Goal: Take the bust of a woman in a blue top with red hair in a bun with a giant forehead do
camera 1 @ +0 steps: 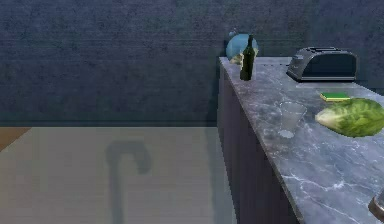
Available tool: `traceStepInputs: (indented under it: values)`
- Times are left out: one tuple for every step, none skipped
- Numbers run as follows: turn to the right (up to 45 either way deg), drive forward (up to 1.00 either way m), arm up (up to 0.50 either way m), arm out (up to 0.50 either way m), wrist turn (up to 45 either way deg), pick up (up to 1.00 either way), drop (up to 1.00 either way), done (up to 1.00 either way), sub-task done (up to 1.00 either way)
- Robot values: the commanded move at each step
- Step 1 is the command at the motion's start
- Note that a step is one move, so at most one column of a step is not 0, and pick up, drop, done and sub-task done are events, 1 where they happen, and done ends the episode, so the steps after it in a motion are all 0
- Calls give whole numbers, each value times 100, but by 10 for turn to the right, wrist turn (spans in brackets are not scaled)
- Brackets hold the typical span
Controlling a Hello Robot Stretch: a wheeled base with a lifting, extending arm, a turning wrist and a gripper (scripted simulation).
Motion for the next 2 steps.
traceStepInputs:
  values:
    - [0,0,38,0,0,0,0,0,0]
    - [0,0,0,22,0,0,0,0,0]
